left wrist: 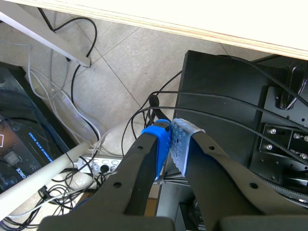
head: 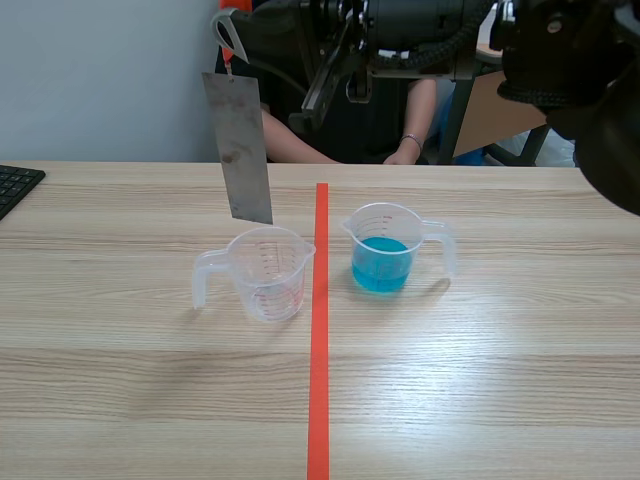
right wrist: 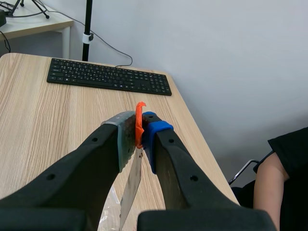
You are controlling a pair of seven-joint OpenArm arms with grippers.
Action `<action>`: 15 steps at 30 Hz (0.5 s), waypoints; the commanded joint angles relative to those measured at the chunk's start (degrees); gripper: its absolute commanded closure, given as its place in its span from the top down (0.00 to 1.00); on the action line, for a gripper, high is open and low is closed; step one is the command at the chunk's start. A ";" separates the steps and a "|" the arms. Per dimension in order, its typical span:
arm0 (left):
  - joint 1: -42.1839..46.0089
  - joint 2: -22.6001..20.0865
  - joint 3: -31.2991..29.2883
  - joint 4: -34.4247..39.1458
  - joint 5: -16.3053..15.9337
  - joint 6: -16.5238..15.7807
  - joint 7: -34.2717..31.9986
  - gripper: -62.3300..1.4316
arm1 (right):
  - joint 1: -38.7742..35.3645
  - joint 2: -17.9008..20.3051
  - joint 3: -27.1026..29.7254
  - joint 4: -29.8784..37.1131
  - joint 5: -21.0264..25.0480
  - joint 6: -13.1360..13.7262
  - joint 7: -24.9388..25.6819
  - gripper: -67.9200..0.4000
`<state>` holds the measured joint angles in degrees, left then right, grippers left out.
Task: Do the redox reaction experiment.
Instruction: 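Put the plate into the left beaker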
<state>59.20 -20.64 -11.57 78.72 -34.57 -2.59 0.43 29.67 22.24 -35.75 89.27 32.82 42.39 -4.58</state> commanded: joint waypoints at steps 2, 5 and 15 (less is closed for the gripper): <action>0.46 -0.02 -0.02 0.39 0.02 -0.07 -0.55 0.08 | 1.77 -0.04 0.28 -0.90 0.57 -0.31 0.90 0.03; 0.46 -0.02 -0.02 0.39 0.02 -0.07 -0.55 0.08 | 1.77 -0.04 -0.37 -1.90 0.20 -0.31 1.64 0.03; 0.46 -0.04 -0.02 0.39 0.02 -0.04 -0.55 0.08 | 1.77 -0.98 -2.47 -5.18 -1.38 -0.31 2.40 0.03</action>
<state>59.20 -20.64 -11.57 78.72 -34.57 -2.59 0.43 29.65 21.30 -38.65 83.85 30.87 42.39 -3.29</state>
